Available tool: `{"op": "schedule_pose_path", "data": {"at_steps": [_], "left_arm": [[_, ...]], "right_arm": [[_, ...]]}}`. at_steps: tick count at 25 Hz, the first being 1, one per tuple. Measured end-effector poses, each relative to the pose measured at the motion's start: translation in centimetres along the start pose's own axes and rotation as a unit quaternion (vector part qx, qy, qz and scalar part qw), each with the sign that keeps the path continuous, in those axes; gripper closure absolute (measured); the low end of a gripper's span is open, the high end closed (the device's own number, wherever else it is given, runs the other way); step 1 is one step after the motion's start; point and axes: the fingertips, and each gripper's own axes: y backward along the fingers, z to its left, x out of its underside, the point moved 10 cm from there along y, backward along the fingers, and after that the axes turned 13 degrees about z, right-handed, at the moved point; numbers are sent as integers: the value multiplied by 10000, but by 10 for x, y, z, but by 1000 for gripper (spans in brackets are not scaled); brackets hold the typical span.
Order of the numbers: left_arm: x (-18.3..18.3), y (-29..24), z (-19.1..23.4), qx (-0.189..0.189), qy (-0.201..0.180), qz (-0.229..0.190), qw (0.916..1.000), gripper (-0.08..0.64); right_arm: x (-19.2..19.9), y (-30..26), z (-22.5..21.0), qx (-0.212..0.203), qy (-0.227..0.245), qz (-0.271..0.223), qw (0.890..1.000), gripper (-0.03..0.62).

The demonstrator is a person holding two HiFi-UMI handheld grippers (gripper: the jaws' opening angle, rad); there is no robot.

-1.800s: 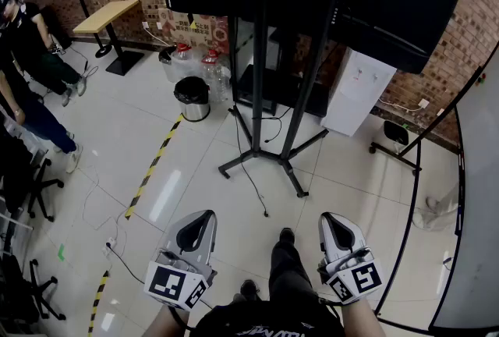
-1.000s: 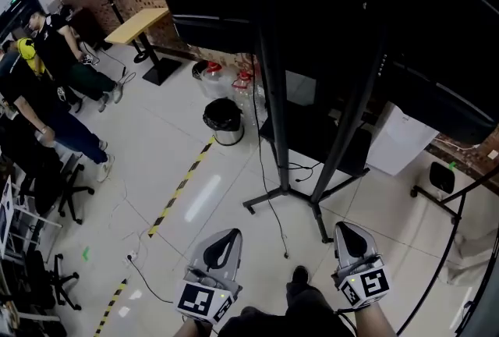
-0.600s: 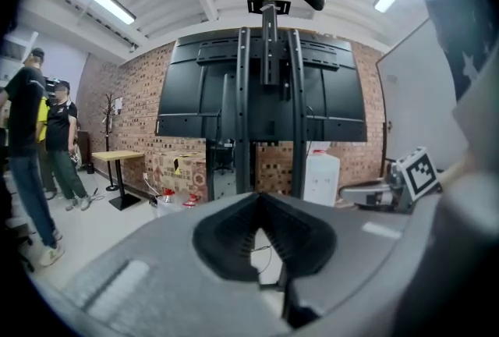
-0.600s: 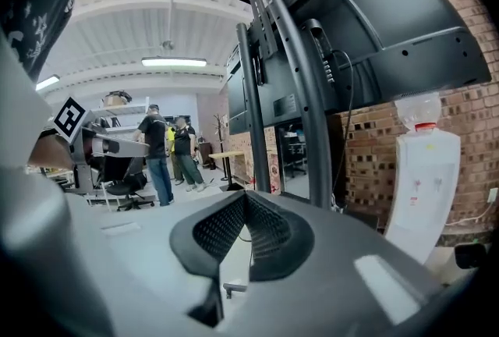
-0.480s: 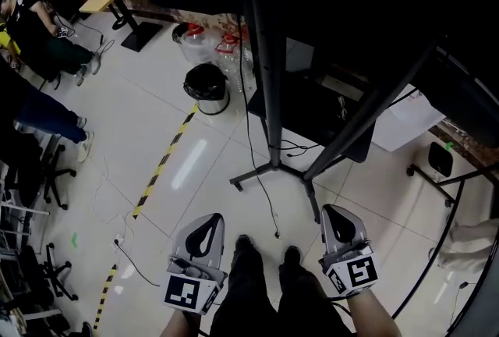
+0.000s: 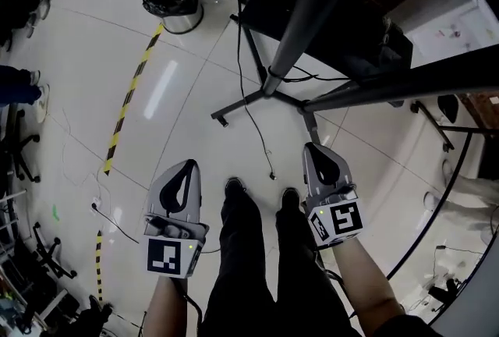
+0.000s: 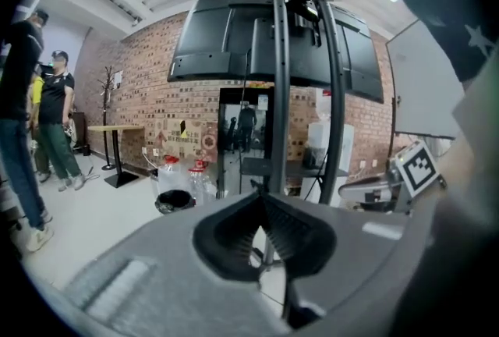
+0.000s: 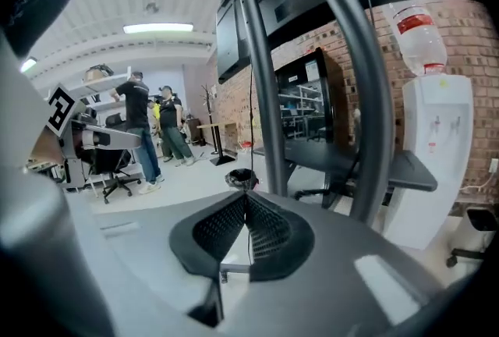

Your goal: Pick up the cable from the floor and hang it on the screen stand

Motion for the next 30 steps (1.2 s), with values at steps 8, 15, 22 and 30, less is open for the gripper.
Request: {"op": "schedule_pose_path", "data": {"at_steps": [8,15,22,30], "left_arm": [[81,-75,41,89,155,261,9995,554],[164,-123,62,84,385,488,9980,554],[232,-154,74,-244,591,497,9967,554],[303,-187,85,-367,633,405,9965,555]], "right_arm": [[79,-123,-5,5,308,746,9967,540],[173,-203,-1,-252,504,1274,9902,525],[250,-256,-5,-469,636,1592,9841,525],[316,-332,-22,-731,729,1920,9759,483]]}}
